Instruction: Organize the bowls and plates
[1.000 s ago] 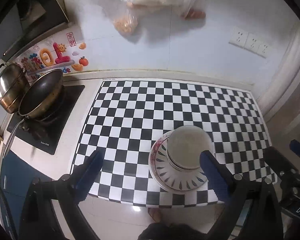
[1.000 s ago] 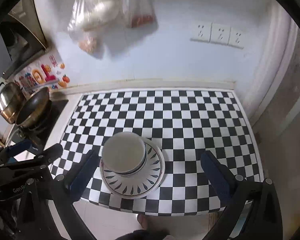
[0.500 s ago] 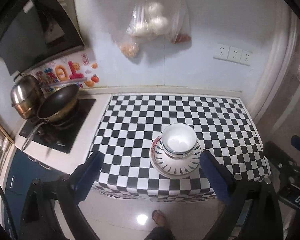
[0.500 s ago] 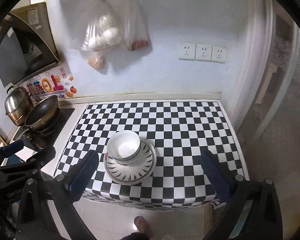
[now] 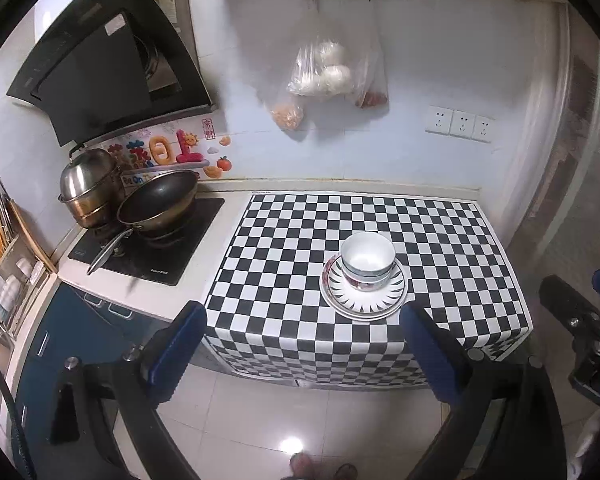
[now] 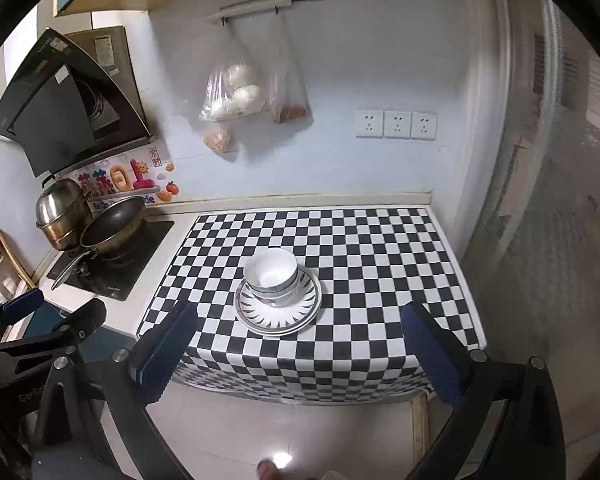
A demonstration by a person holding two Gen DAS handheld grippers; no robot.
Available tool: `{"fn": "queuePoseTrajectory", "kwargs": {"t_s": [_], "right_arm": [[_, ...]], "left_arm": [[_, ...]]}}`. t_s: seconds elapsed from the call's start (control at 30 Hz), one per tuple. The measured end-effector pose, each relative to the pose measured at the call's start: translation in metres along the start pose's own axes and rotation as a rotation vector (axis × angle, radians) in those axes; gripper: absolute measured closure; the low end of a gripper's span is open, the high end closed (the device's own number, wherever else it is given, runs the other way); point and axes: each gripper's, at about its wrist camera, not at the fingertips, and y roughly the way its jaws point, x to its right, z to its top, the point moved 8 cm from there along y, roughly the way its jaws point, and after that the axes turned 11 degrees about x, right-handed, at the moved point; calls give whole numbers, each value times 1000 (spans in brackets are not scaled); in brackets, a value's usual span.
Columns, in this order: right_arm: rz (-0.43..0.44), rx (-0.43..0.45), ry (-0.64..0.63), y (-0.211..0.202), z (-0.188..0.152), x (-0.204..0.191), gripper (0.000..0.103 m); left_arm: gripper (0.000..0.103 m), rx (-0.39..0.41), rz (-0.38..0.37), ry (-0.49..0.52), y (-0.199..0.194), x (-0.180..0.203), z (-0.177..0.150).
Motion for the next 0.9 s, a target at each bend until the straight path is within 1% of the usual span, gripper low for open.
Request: {"fn": "queuePoseTrajectory", "kwargs": {"t_s": [0.13,0.27,0.53,0.73,0.9], "right_arm": [[-18,22,8,-31,-5,-2,0],[-40,41,9,-60,-12,-11,0],[-86,70,29,-120,-31,-37,0],[-99,75,34,-151,-42,-54,0],[-121,92,34,-173,-49,-65,0]], "left_arm": [[4,14,-21,-2,-24,-8,-6],[4,45,-37,10,-48,-19,-11],[4,78,-68,34,-86,-46,-21],[4,101,-82,43,-111,-65,-27],[4,121,-93,55,-125,-73,-31]]}}
